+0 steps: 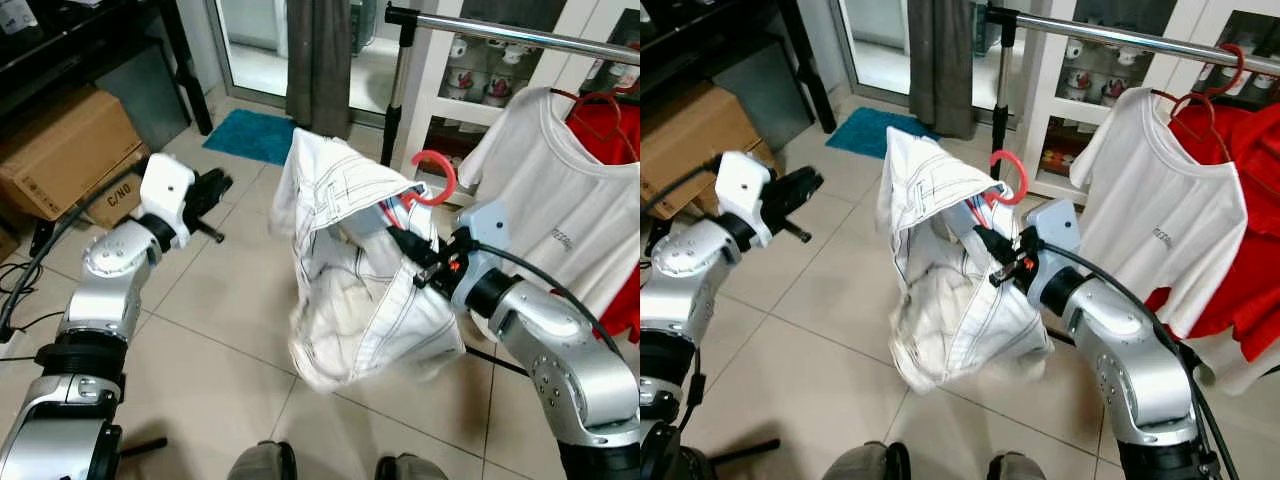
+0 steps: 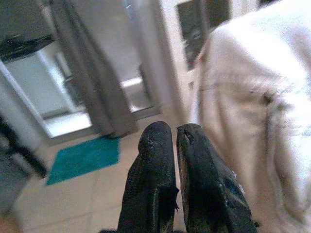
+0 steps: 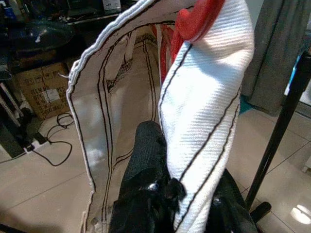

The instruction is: Hang hanger

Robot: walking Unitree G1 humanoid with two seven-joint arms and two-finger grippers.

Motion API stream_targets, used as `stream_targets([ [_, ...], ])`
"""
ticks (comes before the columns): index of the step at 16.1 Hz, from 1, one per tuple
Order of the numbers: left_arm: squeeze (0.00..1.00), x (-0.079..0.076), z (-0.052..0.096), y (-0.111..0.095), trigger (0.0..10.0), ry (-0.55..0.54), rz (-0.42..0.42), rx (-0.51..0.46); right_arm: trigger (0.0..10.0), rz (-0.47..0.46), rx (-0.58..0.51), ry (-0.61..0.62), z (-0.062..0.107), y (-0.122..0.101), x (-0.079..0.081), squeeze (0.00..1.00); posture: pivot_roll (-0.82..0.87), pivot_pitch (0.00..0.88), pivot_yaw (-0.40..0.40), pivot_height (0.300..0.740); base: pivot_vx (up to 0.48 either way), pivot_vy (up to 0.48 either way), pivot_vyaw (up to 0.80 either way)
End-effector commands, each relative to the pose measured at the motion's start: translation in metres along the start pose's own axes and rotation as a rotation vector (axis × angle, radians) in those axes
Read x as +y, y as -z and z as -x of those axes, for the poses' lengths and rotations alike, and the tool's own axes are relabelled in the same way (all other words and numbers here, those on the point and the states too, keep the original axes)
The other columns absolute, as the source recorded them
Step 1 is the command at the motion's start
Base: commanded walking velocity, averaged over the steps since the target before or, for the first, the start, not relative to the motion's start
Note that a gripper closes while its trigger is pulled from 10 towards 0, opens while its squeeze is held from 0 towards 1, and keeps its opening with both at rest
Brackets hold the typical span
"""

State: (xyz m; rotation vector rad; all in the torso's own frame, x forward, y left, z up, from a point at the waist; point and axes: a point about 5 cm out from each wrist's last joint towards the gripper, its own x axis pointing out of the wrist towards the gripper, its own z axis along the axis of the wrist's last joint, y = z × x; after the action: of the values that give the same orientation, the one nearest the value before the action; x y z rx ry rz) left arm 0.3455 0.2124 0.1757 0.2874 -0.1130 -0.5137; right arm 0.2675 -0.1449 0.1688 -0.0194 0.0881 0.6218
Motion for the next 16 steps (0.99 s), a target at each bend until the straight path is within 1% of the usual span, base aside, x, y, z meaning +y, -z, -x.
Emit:
stream_targets([
  [1, 0.00, -0.010, 0.001, 0.000, 2.6, 0.074, 0.021, -0.010, 0.0, 0.025, -0.073, -0.024, 0.000, -0.014, 0.004, 0.00, -0.06, 0.089, 0.054, 0.740, 0.000, 0.000, 0.00],
  [2, 0.00, -0.025, 0.001, 0.001, 10.0, 0.161, 0.061, -0.042, 0.0, 0.022, -0.079, -0.023, 0.000, -0.015, 0.004, 0.00, -0.06, 0.090, 0.055, 0.740, 0.000, 0.000, 0.00],
  [3, 1.00, -0.038, 0.001, -0.005, 10.0, 0.236, 0.114, -0.130, 0.0, 0.019, -0.082, -0.022, -0.001, -0.016, 0.003, 0.00, -0.06, 0.093, 0.054, 0.740, 0.000, 0.000, 0.00],
  [4, 1.00, -0.053, 0.004, -0.017, 10.0, 0.319, 0.143, -0.246, 0.0, 0.018, -0.084, -0.024, -0.001, -0.016, 0.003, 0.00, -0.06, 0.095, 0.053, 0.740, 0.000, 0.000, 0.00],
  [6, 1.00, -0.067, 0.005, -0.020, 10.0, 0.392, 0.138, -0.286, 0.0, 0.017, -0.086, -0.027, -0.001, -0.017, 0.004, 0.00, -0.06, 0.097, 0.053, 0.740, 0.000, 0.000, 0.00],
  [9, 1.00, -0.078, 0.002, -0.019, 10.0, 0.462, 0.119, -0.286, 0.0, 0.016, -0.092, -0.033, -0.002, -0.018, 0.005, 0.00, -0.06, 0.098, 0.055, 0.740, 0.000, 0.000, 0.00],
  [11, 1.00, -0.081, -0.004, -0.019, 10.0, 0.489, 0.122, -0.283, 0.0, 0.015, -0.094, -0.035, -0.002, -0.019, 0.005, 0.00, -0.07, 0.097, 0.055, 0.740, 0.000, 0.000, 0.00],
  [12, 1.00, -0.084, -0.010, -0.018, 10.0, 0.498, 0.112, -0.275, 0.0, 0.016, -0.097, -0.036, -0.002, -0.020, 0.006, 0.00, -0.07, 0.097, 0.057, 0.740, 0.000, 0.000, 0.00],
  [13, 1.00, -0.085, -0.014, -0.015, 10.0, 0.494, 0.084, -0.244, 0.0, 0.016, -0.099, -0.037, -0.002, -0.020, 0.006, 0.00, -0.07, 0.097, 0.060, 0.740, 0.000, 0.000, 0.00],
  [14, 1.00, -0.083, -0.019, -0.008, 10.0, 0.452, 0.006, -0.173, 0.0, 0.016, -0.100, -0.037, -0.002, -0.020, 0.006, 0.00, -0.07, 0.097, 0.060, 0.740, 0.000, 0.000, 0.00],
  [15, 0.04, -0.078, -0.026, 0.002, 10.0, 0.391, -0.115, -0.077, 0.0, 0.016, -0.101, -0.036, -0.002, -0.020, 0.006, 0.00, -0.07, 0.097, 0.060, 0.740, 0.000, 0.000, 0.00],
  [16, 0.00, -0.073, -0.029, 0.005, 10.0, 0.353, -0.168, -0.036, 0.0, 0.016, -0.101, -0.036, -0.002, -0.021, 0.006, 0.00, -0.07, 0.098, 0.064, 0.740, 0.000, 0.000, 0.00],
])
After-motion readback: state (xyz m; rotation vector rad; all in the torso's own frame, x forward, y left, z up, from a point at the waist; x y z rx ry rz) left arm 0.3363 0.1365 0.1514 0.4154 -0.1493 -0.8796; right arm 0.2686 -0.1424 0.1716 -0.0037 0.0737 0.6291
